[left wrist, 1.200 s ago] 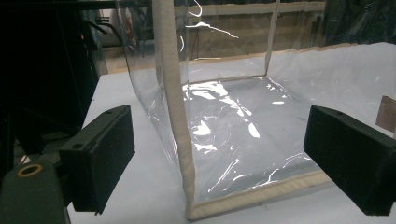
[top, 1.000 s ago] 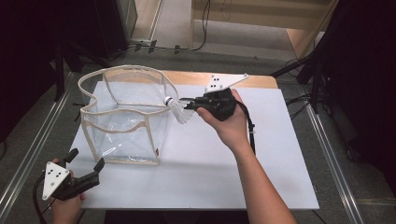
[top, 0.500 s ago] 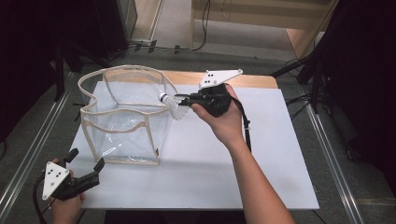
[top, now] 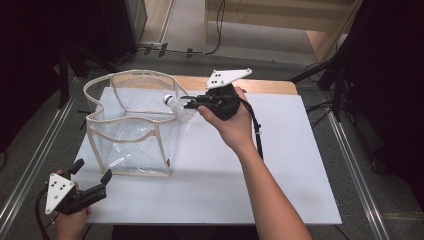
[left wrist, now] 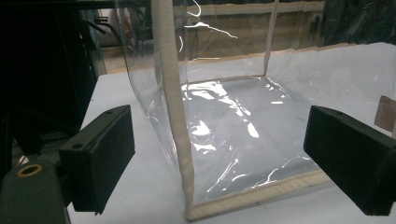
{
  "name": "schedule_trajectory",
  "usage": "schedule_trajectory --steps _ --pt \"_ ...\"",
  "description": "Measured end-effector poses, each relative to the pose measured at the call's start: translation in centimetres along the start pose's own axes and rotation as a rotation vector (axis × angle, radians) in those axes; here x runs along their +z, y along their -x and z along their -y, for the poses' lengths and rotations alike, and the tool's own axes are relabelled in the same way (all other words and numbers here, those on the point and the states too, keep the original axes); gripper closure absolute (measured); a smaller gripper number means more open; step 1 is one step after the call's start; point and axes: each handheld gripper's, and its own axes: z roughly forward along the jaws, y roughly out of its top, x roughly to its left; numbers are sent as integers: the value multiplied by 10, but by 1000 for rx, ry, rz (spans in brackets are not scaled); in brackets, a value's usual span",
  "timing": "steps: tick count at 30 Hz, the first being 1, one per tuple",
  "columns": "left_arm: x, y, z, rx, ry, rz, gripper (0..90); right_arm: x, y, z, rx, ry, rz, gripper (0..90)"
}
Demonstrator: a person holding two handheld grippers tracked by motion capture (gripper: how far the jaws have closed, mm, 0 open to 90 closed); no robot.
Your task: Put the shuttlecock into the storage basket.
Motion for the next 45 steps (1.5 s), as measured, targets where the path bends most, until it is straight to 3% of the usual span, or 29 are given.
schedule_trajectory --steps 15,33,34,35,39,45 --pt "0 0 0 3 2 2 93 23 5 -4 12 -15 4 862" --pt "1 1 0 11 -1 0 93 48 16 -1 48 -44 45 847" --pt "1 1 0 11 -1 0 93 51 16 0 56 -49 49 754" --pt "1 1 0 11 -1 0 93 51 16 0 56 -49 49 754" --pt "1 1 0 11 0 0 93 52 16 2 67 -65 43 560" --pt "1 1 0 11 0 0 93 41 17 6 87 -37 75 382"
